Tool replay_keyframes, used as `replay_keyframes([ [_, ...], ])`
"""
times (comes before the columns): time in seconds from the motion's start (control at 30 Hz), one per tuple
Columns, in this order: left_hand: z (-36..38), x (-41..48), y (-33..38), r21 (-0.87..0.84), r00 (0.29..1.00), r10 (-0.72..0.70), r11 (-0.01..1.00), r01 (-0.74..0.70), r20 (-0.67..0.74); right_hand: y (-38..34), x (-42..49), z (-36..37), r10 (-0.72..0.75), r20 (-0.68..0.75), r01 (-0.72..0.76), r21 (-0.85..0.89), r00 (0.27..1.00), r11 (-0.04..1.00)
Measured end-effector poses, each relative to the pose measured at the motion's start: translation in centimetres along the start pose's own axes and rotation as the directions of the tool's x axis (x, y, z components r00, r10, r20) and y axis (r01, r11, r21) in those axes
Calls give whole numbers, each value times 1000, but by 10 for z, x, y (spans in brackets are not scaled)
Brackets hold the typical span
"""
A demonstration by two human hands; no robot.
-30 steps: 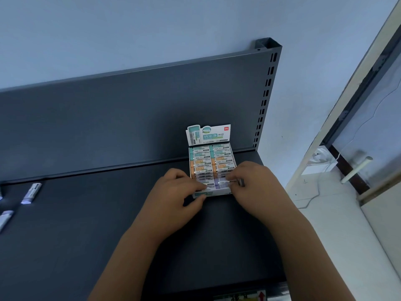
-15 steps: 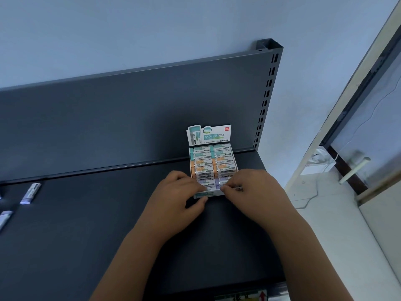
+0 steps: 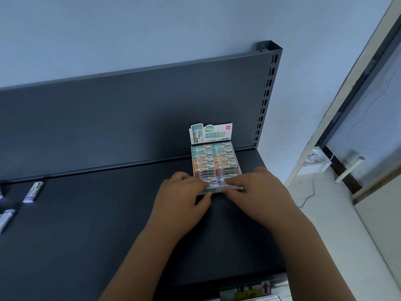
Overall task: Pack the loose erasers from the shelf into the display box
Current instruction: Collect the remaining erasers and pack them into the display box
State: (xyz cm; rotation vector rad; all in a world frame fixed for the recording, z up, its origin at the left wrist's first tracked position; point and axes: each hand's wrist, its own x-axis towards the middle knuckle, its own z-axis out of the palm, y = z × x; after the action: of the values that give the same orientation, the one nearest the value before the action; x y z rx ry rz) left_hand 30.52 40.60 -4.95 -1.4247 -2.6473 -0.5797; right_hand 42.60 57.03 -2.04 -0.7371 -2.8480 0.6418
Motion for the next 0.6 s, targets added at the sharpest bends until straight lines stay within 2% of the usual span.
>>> replay_keyframes([
  [0.07,-1,-2,3,6,1000,10,1000,-10,-18,-1,-2,3,9,-39,-9,9,999,1000],
  [0.2,-4,-6,7,-65,999,-12,998,10,-35,2,-3,12,4,-208,-13,-43,978,999],
  [0.47,-5,-6,10,17,999,-37,999,37,7,2,1,12,41,-139,-51,-71,989,996],
  [0.6,-3,-10,9,-63,998,-55,996,55,4,3,-2,13,54,-128,-63,-71,990,995],
])
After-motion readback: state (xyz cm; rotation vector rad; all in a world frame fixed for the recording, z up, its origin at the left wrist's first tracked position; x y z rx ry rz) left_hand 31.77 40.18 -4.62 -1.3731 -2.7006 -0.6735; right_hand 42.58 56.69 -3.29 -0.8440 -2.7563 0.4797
